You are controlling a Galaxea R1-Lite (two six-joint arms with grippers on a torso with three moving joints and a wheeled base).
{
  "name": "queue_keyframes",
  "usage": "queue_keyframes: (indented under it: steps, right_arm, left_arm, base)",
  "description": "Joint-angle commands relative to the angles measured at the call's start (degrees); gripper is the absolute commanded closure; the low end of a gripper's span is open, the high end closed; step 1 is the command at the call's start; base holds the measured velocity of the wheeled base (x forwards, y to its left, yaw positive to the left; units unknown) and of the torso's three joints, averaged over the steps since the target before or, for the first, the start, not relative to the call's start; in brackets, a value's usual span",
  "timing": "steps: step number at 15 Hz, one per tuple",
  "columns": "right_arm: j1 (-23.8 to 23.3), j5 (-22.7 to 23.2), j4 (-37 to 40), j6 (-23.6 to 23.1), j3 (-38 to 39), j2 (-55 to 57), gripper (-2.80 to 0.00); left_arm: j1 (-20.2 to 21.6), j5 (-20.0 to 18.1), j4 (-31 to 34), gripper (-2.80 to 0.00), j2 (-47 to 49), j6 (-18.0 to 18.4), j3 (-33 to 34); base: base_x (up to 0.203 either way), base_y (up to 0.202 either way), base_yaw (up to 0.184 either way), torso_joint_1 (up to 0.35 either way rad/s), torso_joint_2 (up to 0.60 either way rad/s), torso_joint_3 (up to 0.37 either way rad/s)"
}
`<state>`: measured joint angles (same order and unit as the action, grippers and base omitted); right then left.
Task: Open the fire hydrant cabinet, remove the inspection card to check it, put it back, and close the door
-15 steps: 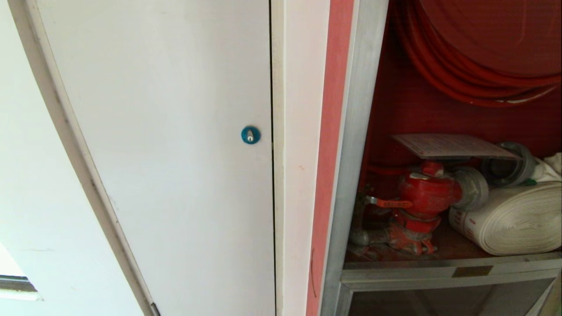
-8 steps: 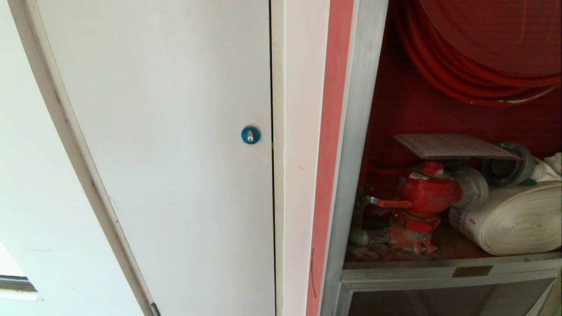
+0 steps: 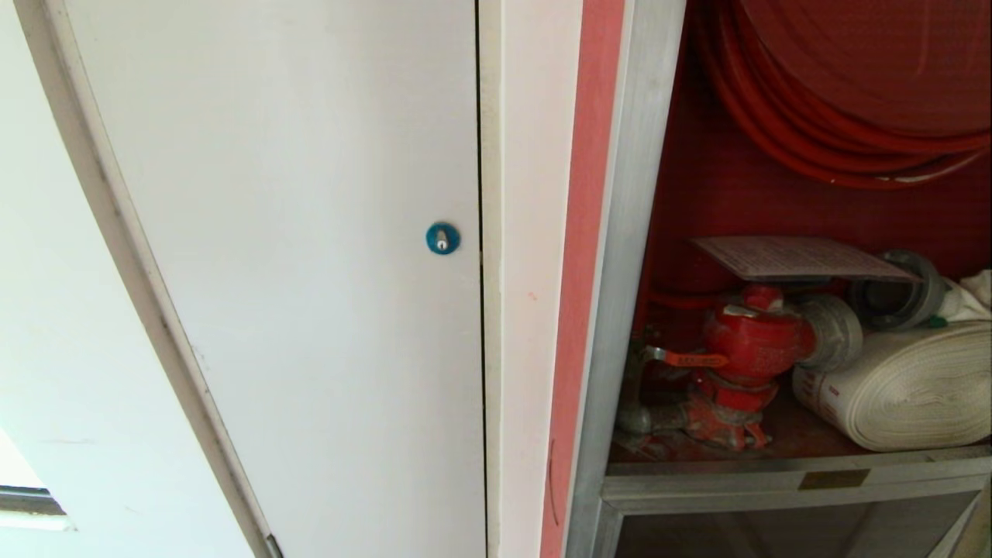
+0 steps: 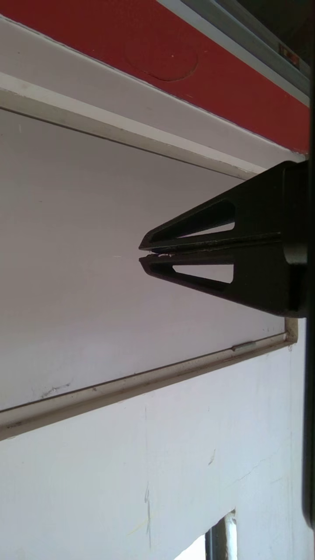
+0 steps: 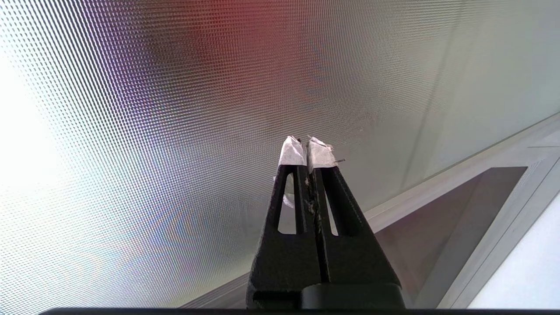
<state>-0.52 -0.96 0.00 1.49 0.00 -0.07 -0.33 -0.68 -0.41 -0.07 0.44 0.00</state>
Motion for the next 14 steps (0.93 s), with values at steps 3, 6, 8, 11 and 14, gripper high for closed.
queue_keyframes:
  steps: [3, 6, 8, 11, 14]
  right_arm:
    - [0.0, 0.0, 0.0, 0.0, 0.0, 0.0, 0.00]
    - [0.0, 0.0, 0.0, 0.0, 0.0, 0.0, 0.00]
    - [0.0, 0.0, 0.0, 0.0, 0.0, 0.0, 0.00]
    - [0.0, 0.0, 0.0, 0.0, 0.0, 0.0, 0.00]
    - [0.0, 0.0, -0.1, 0.0, 0.0, 0.0, 0.00]
  left_arm:
    - [0.0, 0.0, 0.0, 0.00, 0.1, 0.0, 0.0]
    - [0.0, 0.0, 0.0, 0.00, 0.1, 0.0, 0.0]
    - [0.0, 0.0, 0.0, 0.00, 0.1, 0.0, 0.0]
    - [0.0, 0.0, 0.0, 0.00, 0.1, 0.0, 0.0]
    - [0.0, 0.0, 0.0, 0.00, 0.1, 0.0, 0.0]
  base:
    - [0.000, 0.000, 0.000, 0.000, 0.00, 0.000]
    - [0.000, 0.000, 0.000, 0.000, 0.00, 0.000]
    - [0.000, 0.000, 0.000, 0.000, 0.00, 0.000]
    - [0.000, 0.000, 0.000, 0.000, 0.00, 0.000]
    - [-0.154, 0.000, -0.001, 0.008, 0.00, 0.002]
